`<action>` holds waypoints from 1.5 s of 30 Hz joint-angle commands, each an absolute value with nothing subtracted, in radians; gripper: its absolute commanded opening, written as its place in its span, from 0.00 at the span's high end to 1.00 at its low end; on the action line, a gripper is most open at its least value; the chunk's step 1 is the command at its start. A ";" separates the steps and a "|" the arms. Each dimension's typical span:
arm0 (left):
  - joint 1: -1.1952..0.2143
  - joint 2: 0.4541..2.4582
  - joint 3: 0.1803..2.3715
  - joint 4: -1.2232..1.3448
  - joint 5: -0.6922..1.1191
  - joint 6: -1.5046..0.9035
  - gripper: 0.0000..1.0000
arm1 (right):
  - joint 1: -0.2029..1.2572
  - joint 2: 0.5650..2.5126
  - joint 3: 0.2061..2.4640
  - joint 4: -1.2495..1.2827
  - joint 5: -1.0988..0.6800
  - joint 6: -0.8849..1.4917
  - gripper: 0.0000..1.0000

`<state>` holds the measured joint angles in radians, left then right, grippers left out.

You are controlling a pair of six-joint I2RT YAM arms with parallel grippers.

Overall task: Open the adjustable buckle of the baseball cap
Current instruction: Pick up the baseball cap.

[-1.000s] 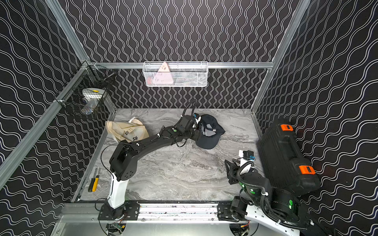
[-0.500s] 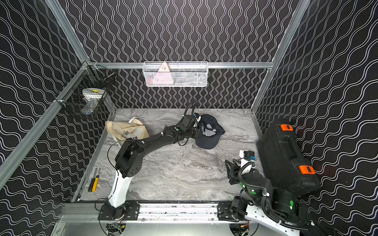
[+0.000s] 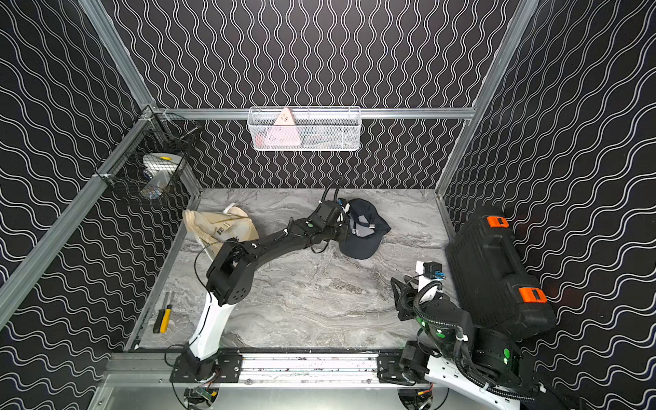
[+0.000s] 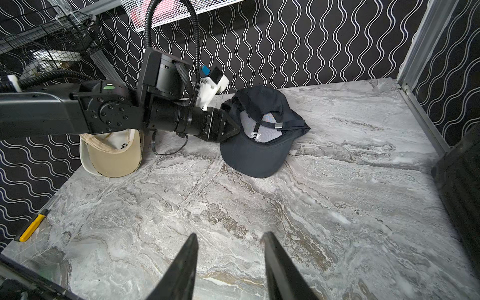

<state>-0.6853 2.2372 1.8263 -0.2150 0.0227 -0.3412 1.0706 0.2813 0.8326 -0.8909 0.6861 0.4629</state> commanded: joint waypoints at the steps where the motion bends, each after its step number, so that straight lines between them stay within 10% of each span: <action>1: -0.684 2.253 1.848 -0.192 0.035 -0.362 0.62 | 1.072 0.279 0.835 -0.890 0.701 0.475 0.57; 15: -0.683 2.229 1.843 -0.193 0.034 -0.353 1.00 | 1.071 0.291 0.832 -0.888 0.699 0.474 0.57; 45: -0.736 1.759 1.478 -0.164 0.015 -0.281 1.00 | 1.071 0.328 0.841 -0.904 0.732 0.499 0.56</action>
